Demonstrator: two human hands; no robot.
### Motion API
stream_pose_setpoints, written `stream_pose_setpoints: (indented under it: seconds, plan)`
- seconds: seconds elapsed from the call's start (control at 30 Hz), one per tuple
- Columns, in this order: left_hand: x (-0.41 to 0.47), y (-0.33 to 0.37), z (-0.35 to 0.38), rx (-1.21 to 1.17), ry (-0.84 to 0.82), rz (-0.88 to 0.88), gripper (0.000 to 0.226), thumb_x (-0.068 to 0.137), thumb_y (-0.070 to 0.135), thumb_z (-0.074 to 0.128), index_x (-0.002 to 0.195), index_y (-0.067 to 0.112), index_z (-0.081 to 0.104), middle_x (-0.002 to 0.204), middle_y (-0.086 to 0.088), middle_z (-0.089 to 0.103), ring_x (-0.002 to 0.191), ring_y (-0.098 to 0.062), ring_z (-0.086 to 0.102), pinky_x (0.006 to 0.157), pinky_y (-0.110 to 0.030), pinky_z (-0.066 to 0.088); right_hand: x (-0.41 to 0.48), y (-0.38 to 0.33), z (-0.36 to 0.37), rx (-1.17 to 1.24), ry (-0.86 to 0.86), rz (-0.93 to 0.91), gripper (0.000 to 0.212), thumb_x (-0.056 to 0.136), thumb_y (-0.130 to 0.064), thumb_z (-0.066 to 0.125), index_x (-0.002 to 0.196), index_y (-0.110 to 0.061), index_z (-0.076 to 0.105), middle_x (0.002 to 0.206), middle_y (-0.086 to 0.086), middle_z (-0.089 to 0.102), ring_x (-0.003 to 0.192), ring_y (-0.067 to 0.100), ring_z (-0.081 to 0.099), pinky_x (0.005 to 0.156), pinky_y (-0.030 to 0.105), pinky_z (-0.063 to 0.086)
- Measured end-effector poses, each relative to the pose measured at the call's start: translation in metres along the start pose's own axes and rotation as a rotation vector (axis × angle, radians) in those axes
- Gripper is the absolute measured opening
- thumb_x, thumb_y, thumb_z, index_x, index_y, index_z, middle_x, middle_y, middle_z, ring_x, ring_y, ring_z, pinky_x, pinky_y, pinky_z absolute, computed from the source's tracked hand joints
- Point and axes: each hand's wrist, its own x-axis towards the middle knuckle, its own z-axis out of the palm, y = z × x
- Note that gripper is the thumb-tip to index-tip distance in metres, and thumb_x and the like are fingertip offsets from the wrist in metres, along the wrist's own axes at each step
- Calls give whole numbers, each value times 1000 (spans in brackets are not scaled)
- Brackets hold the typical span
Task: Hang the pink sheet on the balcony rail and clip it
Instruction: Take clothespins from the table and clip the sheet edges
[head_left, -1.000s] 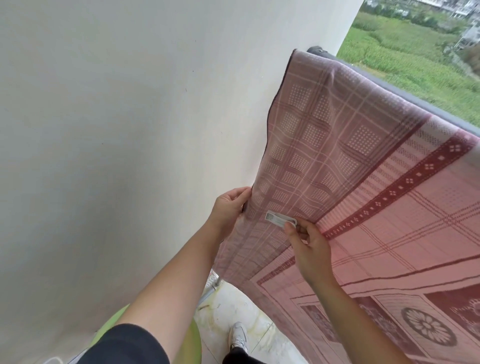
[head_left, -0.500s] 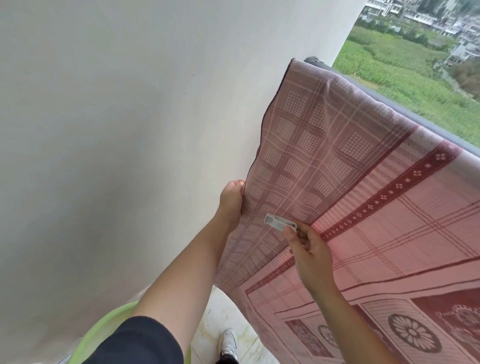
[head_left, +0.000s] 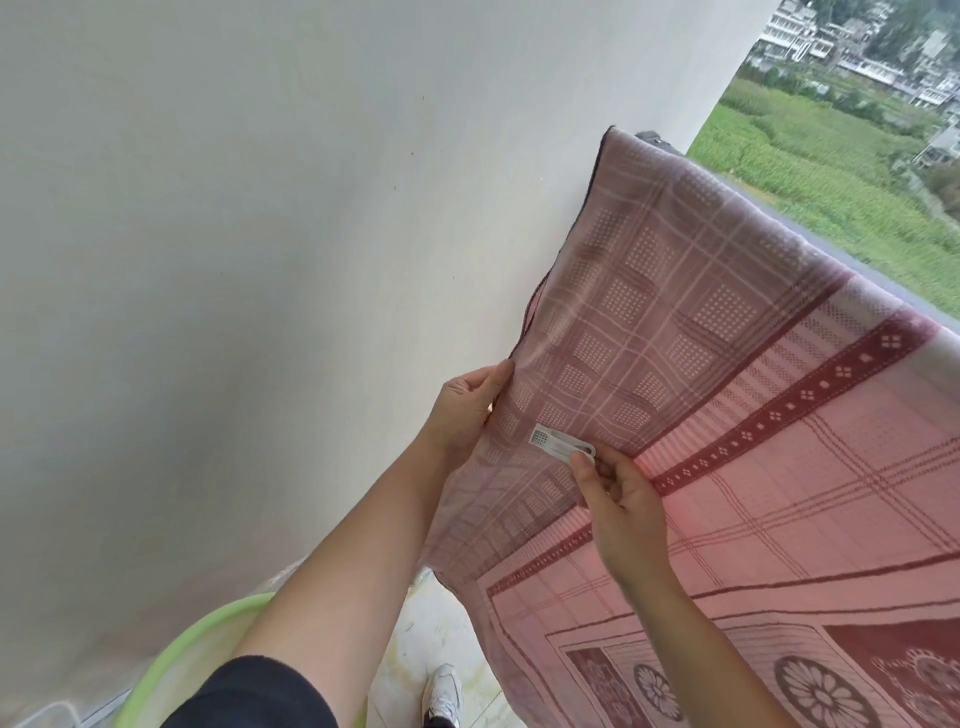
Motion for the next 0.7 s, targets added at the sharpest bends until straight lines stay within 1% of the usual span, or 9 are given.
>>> stream_pose_setpoints:
  seconds: [0.07, 0.17, 0.27, 0.33, 0.4, 0.47, 0.53, 0.57, 0.7]
  plan:
    - [1, 2, 1, 4, 41, 25, 34, 95, 28, 59, 110, -1, 69, 102, -11, 73, 92, -19, 68, 78, -33, 56, 0, -7, 1, 12, -15, -9, 25, 91, -44, 63, 114, -35, 67, 101, -13, 71, 94, 6, 66, 90, 33, 56]
    - [8, 7, 4, 78, 101, 98, 35, 94, 30, 62, 101, -4, 69, 98, -18, 70, 88, -27, 63, 86, -44, 52, 1, -26, -2, 30, -57, -52, 26, 90, -42, 65, 114, -32, 67, 105, -11, 72, 101, 8, 67, 90, 28, 55]
    - [13, 7, 11, 112, 167, 136, 29, 93, 32, 62, 88, 6, 72, 85, -16, 66, 78, -25, 56, 74, -42, 48, 2, -59, -6, 21, -92, -138, 28, 88, -39, 68, 115, -31, 67, 107, -9, 71, 103, 11, 66, 89, 28, 54]
    - [14, 4, 16, 85, 195, 131, 22, 94, 30, 61, 81, 17, 74, 80, -14, 62, 72, -25, 51, 63, -34, 44, 3, -87, -7, 4, -89, -215, 32, 86, -34, 72, 117, -30, 65, 107, -10, 71, 101, 9, 67, 86, 27, 55]
    - [13, -2, 20, 3, 211, 119, 19, 96, 25, 59, 89, 15, 75, 80, -16, 61, 65, -25, 50, 54, -27, 45, 4, -120, -7, 0, -69, -295, 41, 81, -34, 76, 119, -26, 62, 105, -8, 71, 97, 8, 68, 82, 25, 57]
    - [11, -4, 25, -84, 217, 125, 24, 97, 25, 58, 102, 5, 71, 89, -21, 67, 72, -27, 60, 63, -33, 56, 6, -153, -4, -73, -66, -442, 44, 81, -34, 77, 120, -19, 63, 103, -7, 72, 93, 8, 69, 80, 26, 58]
    - [11, -4, 29, -132, 229, 122, 26, 96, 26, 58, 105, 4, 70, 100, -22, 69, 83, -28, 63, 80, -45, 56, 15, -182, 1, -186, -94, -566, 39, 84, -34, 77, 119, -19, 66, 100, -9, 73, 91, 7, 70, 80, 27, 58]
    - [10, -3, 30, -141, 240, 114, 26, 96, 28, 58, 104, 5, 70, 101, -23, 69, 86, -28, 63, 83, -47, 55, 21, -196, 5, -241, -111, -600, 37, 85, -35, 76, 118, -20, 67, 98, -12, 73, 91, 4, 70, 81, 26, 58]
    - [10, -1, 30, -155, 234, 54, 29, 97, 31, 56, 104, 5, 68, 98, -20, 68, 87, -29, 62, 85, -48, 55, 55, -242, 25, -430, -174, -651, 31, 84, -34, 76, 112, -23, 71, 93, -18, 73, 89, -10, 67, 84, 16, 54]
